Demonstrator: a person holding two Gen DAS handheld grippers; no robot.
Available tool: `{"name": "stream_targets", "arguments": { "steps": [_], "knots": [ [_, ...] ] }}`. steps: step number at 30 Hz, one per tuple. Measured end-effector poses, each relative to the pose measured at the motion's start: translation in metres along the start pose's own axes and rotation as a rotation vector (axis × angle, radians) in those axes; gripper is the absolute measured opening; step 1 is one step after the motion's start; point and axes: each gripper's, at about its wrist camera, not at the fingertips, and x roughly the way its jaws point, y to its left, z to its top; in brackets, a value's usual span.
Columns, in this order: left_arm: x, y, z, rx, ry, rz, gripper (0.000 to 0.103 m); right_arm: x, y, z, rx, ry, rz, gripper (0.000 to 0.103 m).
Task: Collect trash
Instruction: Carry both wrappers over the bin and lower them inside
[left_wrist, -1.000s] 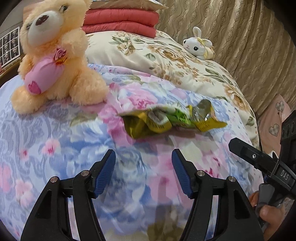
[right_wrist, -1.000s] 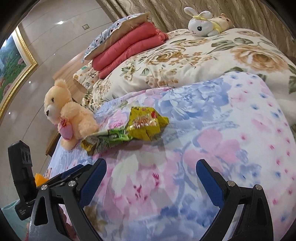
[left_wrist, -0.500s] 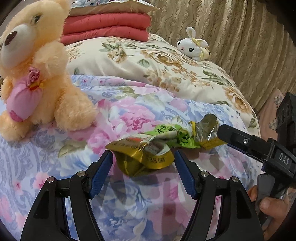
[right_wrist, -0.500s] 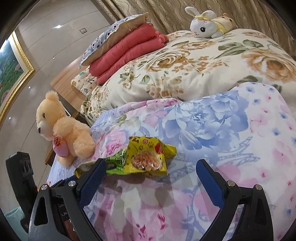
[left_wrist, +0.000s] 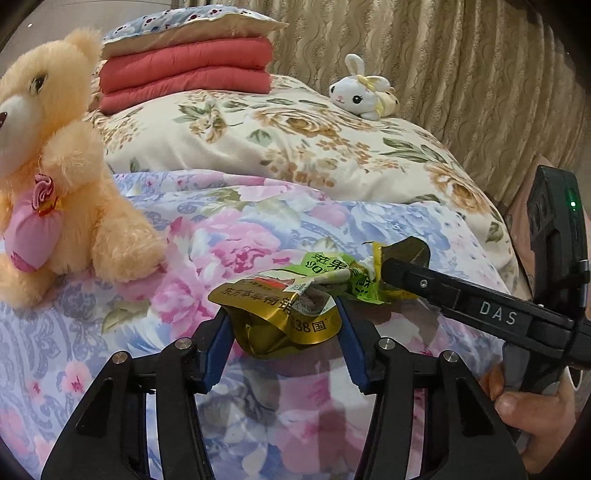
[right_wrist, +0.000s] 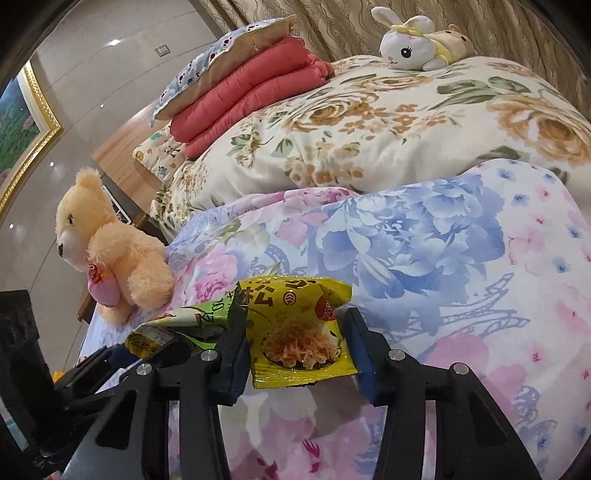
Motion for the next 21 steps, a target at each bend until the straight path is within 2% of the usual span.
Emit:
{"name": "stream_targets", "arguments": {
  "steps": [8,21],
  "knots": [
    [-0.022,-0.014,-0.023,-0.035,0.018,-0.024,0.049,-0.034,-0.009,-0.017,0.021,-0.009,0.025,0.047],
    [-0.075,-0.046,-0.058,-0.087,-0.013,-0.104,0.048,-0.116,-0.027,-0.064,0.074,-0.058,0.038,0.047]
  ]
}}
